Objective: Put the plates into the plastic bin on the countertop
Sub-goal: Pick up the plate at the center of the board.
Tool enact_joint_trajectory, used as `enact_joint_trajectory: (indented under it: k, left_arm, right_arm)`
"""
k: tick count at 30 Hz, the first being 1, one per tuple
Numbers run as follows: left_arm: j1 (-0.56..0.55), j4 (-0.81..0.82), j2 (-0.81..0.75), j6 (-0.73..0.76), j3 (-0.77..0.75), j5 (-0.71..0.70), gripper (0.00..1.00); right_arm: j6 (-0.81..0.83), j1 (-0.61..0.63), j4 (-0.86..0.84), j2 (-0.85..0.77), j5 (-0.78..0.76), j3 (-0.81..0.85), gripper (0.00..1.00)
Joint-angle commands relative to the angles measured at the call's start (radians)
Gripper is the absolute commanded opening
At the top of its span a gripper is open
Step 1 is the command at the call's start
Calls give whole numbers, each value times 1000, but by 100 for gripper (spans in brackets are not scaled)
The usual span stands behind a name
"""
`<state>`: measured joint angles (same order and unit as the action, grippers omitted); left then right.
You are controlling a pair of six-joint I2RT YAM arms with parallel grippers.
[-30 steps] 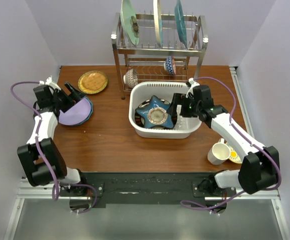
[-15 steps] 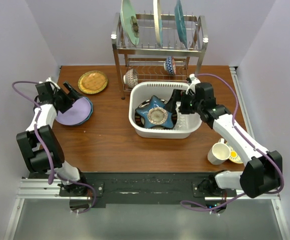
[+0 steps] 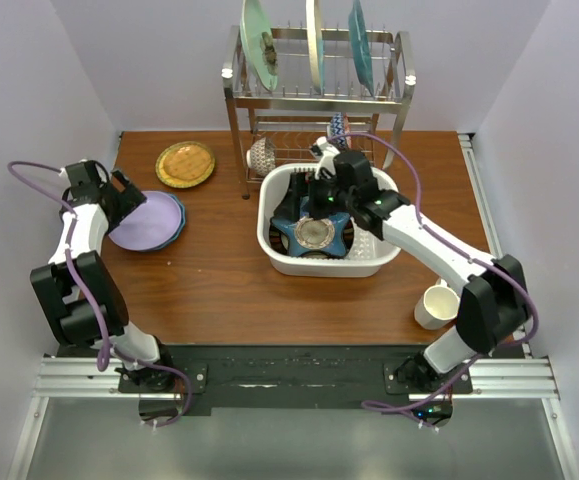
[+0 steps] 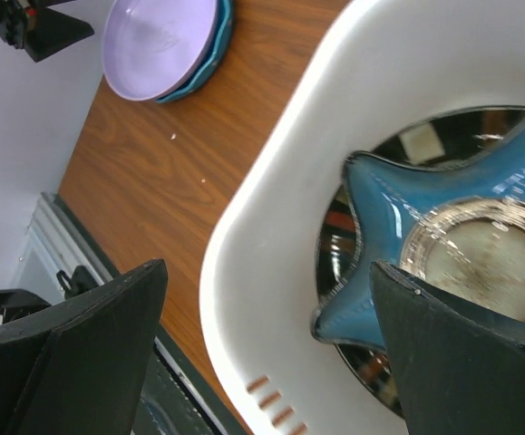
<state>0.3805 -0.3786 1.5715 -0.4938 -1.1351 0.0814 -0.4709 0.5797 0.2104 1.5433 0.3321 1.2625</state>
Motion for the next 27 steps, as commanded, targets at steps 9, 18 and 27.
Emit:
enact_joint_trajectory:
  k: [9, 18, 27]
  left_arm:
    - [29, -108, 35, 50, -61, -374, 100]
    - [70, -106, 188, 83, -84, -218, 97]
    - [64, -74, 271, 123, -86, -29, 84]
  right_arm:
    - [-54, 132, -88, 181, 84, 212, 96]
    - [-94, 160, -134, 262, 131, 248, 96]
    - [-121, 169, -174, 333, 162, 270, 95]
